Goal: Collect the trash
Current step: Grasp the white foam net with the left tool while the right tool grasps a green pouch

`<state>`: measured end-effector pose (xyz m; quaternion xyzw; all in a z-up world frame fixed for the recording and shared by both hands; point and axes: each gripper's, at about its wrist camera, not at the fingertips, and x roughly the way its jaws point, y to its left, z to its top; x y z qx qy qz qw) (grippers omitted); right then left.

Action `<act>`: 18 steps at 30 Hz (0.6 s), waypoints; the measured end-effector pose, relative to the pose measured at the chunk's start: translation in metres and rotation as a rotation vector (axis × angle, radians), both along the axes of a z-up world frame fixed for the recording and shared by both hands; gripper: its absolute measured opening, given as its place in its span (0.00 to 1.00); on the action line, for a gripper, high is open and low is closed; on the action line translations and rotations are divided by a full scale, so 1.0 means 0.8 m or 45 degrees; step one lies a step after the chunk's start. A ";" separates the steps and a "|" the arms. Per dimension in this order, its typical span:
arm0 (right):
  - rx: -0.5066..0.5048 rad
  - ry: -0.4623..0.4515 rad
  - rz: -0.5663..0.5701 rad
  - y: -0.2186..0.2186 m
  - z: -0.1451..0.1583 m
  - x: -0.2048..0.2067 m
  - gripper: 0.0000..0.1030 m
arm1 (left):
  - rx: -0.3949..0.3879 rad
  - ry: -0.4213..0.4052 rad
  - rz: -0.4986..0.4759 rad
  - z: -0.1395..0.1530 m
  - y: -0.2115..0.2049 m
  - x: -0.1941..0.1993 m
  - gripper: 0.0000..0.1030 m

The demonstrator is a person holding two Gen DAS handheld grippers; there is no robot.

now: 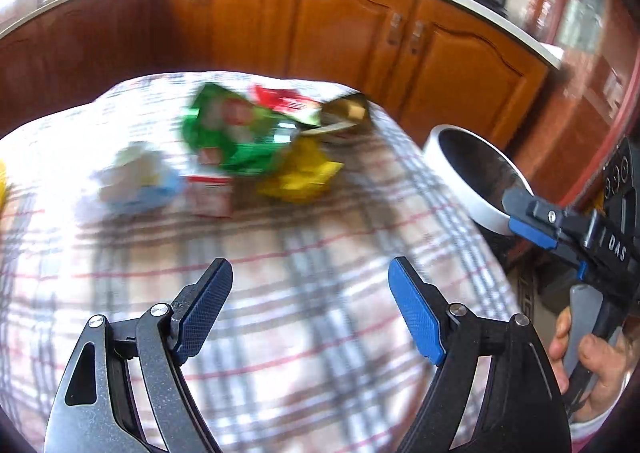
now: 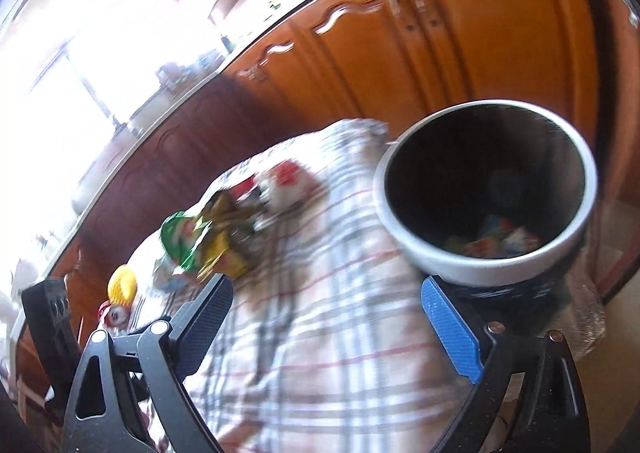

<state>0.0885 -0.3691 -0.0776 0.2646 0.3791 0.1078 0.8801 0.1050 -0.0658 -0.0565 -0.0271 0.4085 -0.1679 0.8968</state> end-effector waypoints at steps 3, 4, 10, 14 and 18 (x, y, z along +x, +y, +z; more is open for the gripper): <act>-0.012 0.006 0.073 0.035 0.000 0.008 0.93 | 0.003 -0.008 0.075 0.000 0.034 -0.001 0.80; -0.013 0.007 0.096 0.045 0.000 0.011 0.93 | 0.004 -0.007 0.095 -0.002 0.046 0.001 0.80; -0.037 -0.022 0.193 0.095 0.006 0.027 0.93 | 0.005 0.008 0.226 -0.011 0.100 0.009 0.80; -0.046 -0.049 0.202 0.113 0.014 0.054 0.93 | 0.002 0.010 0.308 -0.011 0.127 0.020 0.80; -0.056 -0.069 0.196 0.118 0.017 0.078 0.93 | -0.011 0.014 0.383 -0.010 0.153 0.034 0.80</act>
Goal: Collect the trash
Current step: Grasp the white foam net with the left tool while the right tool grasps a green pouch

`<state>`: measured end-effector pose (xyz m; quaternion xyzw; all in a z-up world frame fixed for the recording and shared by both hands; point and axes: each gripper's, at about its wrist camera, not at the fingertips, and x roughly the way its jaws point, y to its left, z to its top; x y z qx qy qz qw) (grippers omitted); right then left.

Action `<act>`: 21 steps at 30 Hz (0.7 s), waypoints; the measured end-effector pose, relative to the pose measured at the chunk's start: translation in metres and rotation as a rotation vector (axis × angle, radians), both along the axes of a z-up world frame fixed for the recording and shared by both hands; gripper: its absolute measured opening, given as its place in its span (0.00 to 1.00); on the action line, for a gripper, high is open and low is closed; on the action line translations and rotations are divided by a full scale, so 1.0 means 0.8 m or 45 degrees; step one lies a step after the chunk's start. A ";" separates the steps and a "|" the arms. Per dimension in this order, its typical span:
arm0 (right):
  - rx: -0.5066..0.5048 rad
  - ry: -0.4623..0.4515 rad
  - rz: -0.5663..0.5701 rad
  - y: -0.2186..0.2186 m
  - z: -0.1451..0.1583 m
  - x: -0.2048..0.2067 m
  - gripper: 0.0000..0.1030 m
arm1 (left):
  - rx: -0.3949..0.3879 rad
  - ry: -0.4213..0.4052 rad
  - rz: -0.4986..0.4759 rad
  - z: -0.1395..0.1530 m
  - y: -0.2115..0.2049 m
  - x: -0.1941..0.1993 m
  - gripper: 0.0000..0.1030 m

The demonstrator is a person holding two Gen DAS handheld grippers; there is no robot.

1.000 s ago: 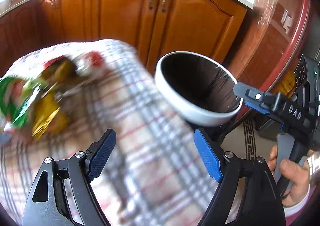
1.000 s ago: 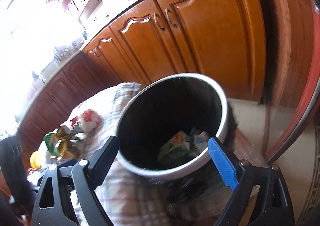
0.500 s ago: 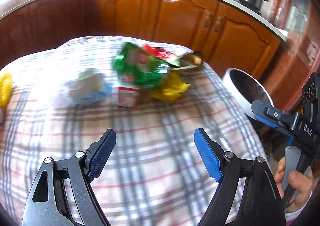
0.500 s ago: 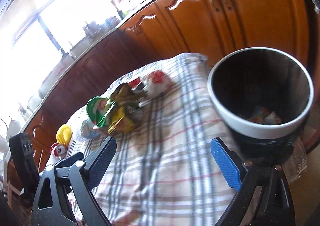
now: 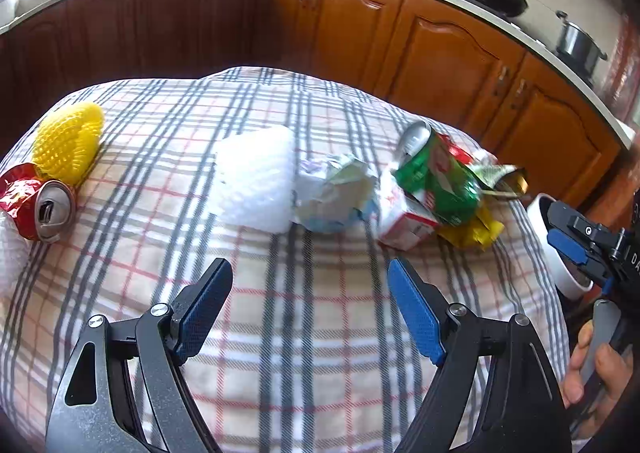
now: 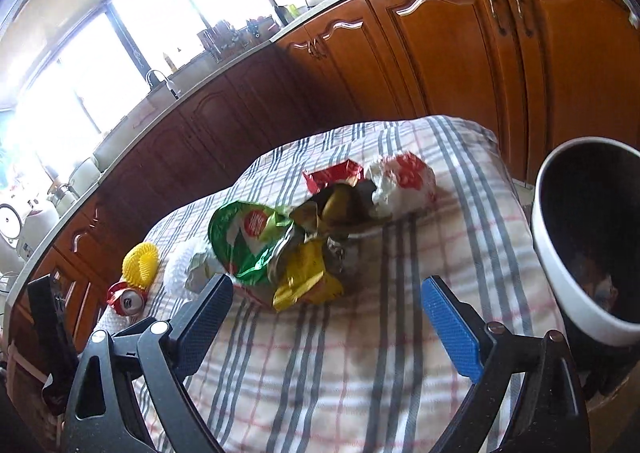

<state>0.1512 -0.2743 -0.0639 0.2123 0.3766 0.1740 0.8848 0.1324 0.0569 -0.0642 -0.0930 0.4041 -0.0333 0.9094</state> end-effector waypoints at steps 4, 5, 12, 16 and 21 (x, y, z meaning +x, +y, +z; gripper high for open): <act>0.001 0.003 -0.017 0.002 -0.005 0.024 0.93 | -0.018 -0.011 0.076 0.006 0.023 0.016 0.80; 0.005 0.001 -0.025 0.002 -0.007 0.031 0.93 | -0.024 -0.012 0.090 0.007 0.026 0.021 0.80; 0.054 0.011 -0.012 0.000 -0.020 0.064 0.59 | -0.032 -0.042 0.138 0.014 0.044 0.057 0.80; 0.040 0.027 0.036 0.002 -0.031 0.049 0.51 | 0.005 -0.013 0.135 0.001 0.044 0.078 0.81; 0.002 0.054 0.072 -0.009 -0.044 0.007 0.50 | -0.020 0.050 0.080 -0.021 0.042 0.093 0.74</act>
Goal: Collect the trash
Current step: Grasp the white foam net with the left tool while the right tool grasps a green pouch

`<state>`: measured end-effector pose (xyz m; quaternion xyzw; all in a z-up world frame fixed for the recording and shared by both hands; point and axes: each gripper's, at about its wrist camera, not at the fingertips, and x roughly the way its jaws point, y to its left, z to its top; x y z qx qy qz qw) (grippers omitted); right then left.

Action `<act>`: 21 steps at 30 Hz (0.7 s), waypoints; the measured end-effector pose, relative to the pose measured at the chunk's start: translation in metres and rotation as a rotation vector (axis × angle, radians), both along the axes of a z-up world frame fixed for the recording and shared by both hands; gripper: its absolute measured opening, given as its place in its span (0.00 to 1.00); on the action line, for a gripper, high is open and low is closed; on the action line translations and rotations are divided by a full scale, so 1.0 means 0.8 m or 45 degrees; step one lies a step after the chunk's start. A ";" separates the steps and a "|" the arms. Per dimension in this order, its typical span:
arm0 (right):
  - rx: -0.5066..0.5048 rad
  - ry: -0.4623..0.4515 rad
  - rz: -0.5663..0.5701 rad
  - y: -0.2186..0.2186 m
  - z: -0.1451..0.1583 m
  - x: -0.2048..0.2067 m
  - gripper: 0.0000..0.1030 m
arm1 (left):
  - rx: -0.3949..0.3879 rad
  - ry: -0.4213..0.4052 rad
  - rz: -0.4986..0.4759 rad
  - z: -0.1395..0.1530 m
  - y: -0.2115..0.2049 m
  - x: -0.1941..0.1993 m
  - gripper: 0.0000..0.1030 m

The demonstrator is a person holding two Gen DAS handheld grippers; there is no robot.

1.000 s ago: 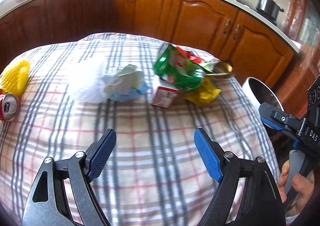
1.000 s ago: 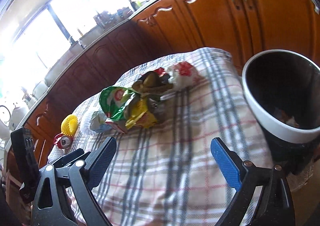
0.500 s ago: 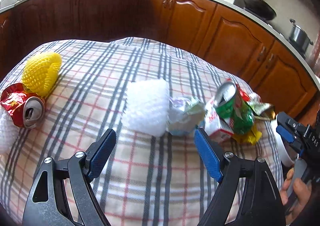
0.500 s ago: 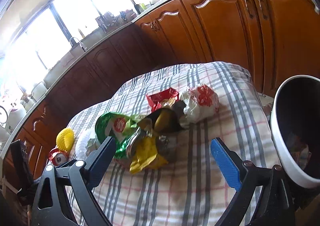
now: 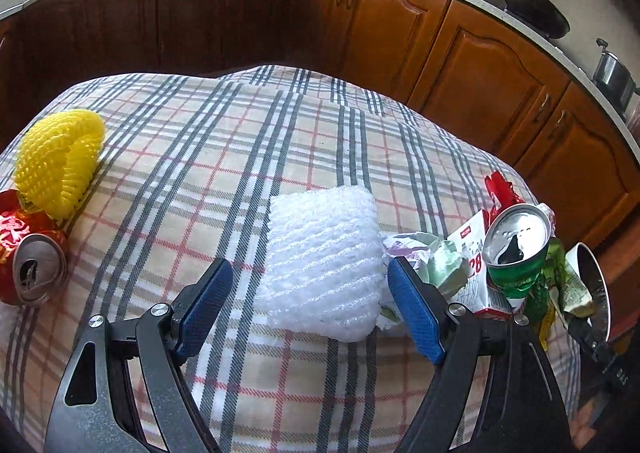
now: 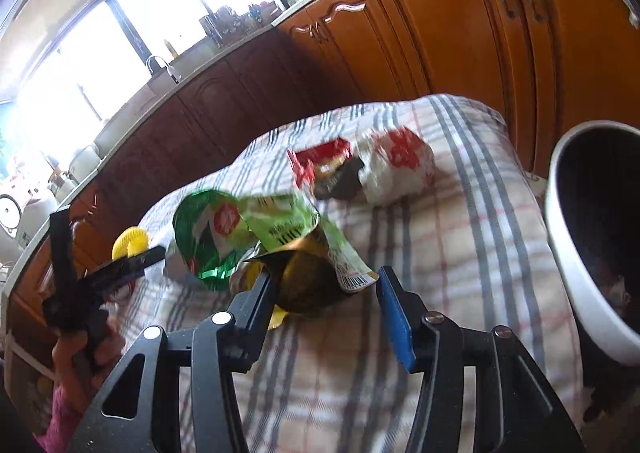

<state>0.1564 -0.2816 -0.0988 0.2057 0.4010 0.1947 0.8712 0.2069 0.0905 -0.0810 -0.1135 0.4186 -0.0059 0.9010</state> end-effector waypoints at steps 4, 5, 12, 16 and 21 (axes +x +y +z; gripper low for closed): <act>-0.050 0.041 -0.016 -0.018 -0.011 -0.033 0.50 | -0.015 0.030 -0.069 -0.010 -0.013 -0.009 0.45; -0.046 0.064 -0.011 -0.024 -0.014 -0.041 0.53 | -0.011 0.029 -0.084 -0.009 -0.017 -0.015 0.41; -0.037 0.076 -0.019 -0.042 -0.006 -0.074 0.75 | -0.032 0.014 -0.221 0.011 -0.034 -0.083 0.36; -0.051 -0.014 0.000 -0.039 0.021 -0.068 0.77 | -0.059 0.031 -0.363 0.018 -0.055 -0.122 0.38; -0.115 -0.032 0.051 -0.027 0.023 -0.030 0.77 | -0.008 0.076 -0.448 0.002 -0.094 -0.130 0.45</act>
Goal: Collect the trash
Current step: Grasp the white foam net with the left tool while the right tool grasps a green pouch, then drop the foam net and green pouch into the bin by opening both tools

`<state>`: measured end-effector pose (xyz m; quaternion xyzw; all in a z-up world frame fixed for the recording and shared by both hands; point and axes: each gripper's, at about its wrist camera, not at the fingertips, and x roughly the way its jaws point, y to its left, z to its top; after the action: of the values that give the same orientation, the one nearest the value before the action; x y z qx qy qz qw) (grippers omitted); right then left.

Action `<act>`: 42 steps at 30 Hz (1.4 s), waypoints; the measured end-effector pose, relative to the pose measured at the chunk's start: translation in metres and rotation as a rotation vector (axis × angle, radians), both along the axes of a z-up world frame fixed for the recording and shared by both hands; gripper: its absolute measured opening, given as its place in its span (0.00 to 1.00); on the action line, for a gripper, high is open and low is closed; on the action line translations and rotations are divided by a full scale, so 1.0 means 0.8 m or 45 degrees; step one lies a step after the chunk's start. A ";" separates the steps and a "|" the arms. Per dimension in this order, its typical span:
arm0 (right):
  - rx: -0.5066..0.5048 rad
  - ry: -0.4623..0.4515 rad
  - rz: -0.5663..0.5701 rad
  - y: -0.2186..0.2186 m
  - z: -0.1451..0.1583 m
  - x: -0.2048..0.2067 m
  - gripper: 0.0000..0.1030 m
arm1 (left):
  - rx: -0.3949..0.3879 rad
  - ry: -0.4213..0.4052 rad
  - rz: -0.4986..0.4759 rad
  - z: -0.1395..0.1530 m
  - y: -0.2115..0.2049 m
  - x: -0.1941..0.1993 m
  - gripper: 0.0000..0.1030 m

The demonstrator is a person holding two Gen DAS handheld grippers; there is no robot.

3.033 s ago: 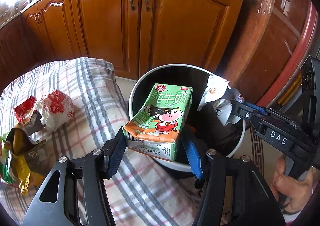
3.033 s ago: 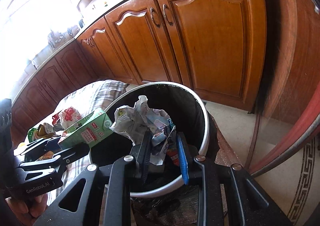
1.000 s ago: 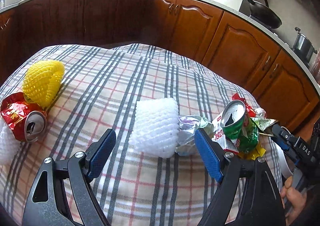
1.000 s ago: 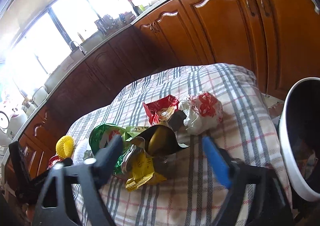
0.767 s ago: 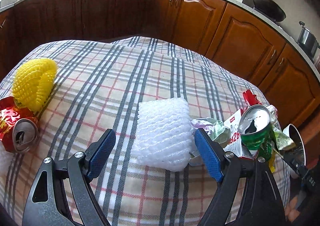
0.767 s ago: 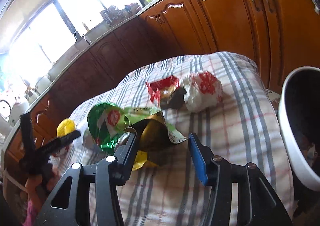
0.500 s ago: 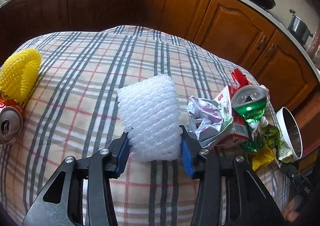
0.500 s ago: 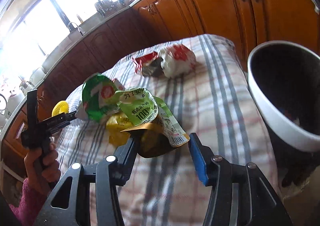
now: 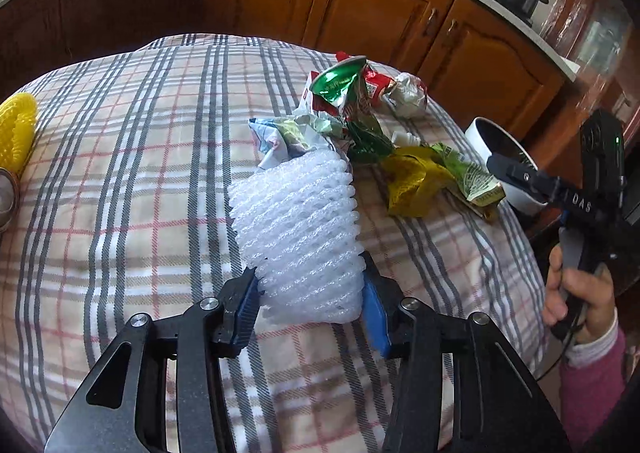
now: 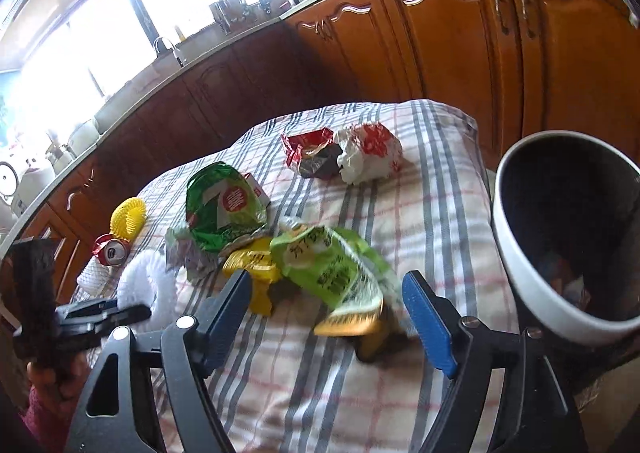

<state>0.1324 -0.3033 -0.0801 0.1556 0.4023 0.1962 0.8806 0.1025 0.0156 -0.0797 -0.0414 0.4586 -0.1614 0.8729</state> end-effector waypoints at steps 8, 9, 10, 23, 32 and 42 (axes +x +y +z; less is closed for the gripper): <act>-0.093 0.125 0.130 0.014 -0.035 0.042 0.39 | 0.055 -0.034 0.103 -0.008 -0.002 0.018 0.59; -0.094 0.141 0.150 0.018 -0.039 0.041 0.33 | 0.057 -0.041 0.120 -0.008 0.000 0.019 0.59; -0.097 0.139 0.151 0.020 -0.040 0.038 0.22 | 0.051 -0.042 0.132 -0.009 0.002 0.020 0.55; 0.051 0.038 0.016 -0.014 -0.014 -0.028 0.06 | -0.038 -0.144 -0.101 0.032 -0.061 -0.026 0.31; 0.083 -0.011 -0.155 -0.083 0.002 -0.055 0.06 | -0.019 -0.125 -0.269 0.034 -0.151 -0.009 0.31; 0.051 -0.049 -0.344 -0.162 0.016 -0.069 0.06 | -0.014 -0.118 -0.408 0.046 -0.245 0.022 0.31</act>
<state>0.0773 -0.4330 -0.0672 0.2219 0.3568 0.0868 0.9033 0.1201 -0.1803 -0.0430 0.0349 0.4177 -0.3029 0.8559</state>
